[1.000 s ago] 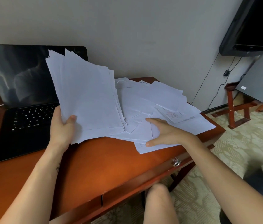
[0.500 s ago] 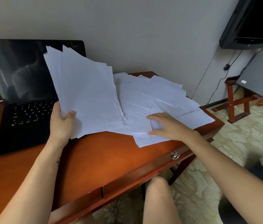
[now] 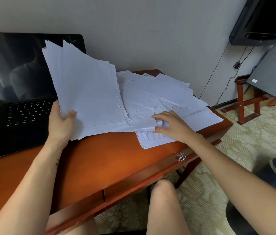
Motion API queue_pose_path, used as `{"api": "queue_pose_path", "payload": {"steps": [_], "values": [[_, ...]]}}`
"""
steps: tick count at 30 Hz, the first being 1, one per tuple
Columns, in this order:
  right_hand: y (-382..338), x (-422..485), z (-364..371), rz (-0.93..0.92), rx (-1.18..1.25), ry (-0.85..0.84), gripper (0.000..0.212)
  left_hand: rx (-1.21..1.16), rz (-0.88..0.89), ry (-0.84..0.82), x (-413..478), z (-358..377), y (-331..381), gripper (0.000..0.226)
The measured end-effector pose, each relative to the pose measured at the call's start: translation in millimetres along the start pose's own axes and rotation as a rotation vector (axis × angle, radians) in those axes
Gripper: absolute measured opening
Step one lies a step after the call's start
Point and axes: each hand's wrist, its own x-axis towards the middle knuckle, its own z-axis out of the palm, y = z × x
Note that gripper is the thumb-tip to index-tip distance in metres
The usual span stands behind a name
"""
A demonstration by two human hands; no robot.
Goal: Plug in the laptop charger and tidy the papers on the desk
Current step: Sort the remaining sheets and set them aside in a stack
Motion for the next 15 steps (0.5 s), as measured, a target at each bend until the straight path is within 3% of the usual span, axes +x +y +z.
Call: {"api": "queue_pose_path", "payload": {"steps": [4,6,12,15], "values": [[-3,3,12,-0.129,-0.22,0.236,0.048,0.007,0.001,0.003,0,0,-1,0.046],[-6,6,15,-0.123,-0.208,0.302,0.046,0.009,0.004,0.005,0,0,-2,0.046],[-28,5,19,0.033,0.533,0.215,0.026,0.009,0.014,0.007,2,1,-3,0.046],[-35,11,23,0.254,0.749,0.251,0.023,0.006,0.011,0.003,3,1,-4,0.046]]}}
